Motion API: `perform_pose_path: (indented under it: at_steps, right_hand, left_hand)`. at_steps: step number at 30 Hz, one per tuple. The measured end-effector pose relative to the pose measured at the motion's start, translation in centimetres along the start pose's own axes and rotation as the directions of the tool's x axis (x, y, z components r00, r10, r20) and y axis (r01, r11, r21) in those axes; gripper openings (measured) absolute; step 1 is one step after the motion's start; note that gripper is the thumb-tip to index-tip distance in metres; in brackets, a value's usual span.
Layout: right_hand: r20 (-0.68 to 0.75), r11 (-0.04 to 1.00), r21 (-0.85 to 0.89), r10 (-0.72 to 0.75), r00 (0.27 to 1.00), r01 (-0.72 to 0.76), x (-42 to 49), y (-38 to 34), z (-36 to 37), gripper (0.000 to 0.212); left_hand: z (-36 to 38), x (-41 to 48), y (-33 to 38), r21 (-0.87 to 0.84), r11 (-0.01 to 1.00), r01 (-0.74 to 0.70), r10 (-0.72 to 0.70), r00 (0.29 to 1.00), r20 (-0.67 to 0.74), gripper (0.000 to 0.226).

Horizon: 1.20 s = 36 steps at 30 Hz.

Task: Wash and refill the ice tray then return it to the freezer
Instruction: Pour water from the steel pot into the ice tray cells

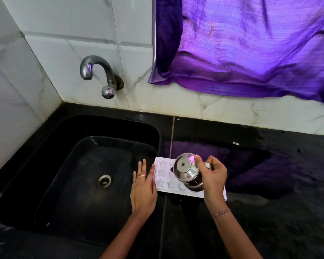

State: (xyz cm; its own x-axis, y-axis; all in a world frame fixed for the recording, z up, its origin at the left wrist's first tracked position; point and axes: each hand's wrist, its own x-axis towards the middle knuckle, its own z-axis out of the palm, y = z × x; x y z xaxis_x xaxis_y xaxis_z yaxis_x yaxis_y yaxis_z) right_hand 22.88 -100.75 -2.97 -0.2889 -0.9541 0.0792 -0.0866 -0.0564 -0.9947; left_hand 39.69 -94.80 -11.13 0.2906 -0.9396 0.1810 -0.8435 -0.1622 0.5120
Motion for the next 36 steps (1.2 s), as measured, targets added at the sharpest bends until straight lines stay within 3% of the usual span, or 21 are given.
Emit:
perform_pose_path:
  at_steps: [23, 36]
  right_hand:
    - [0.045, 0.989, -0.093, -0.108, 0.993, 0.112, -2.1, -0.2, 0.5, 0.05]
    - [-0.013, 1.0, 0.012, 0.026, 1.0, -0.026, -1.6, 0.1, -0.4, 0.053]
  left_hand:
    - [0.3, -2.0, -1.5, 0.099, 0.99, -0.096, 0.088, 0.993, 0.083, 0.054]
    - [-0.2, -1.7, -1.0, 0.112, 0.986, -0.123, 0.111, 0.987, 0.113, 0.055]
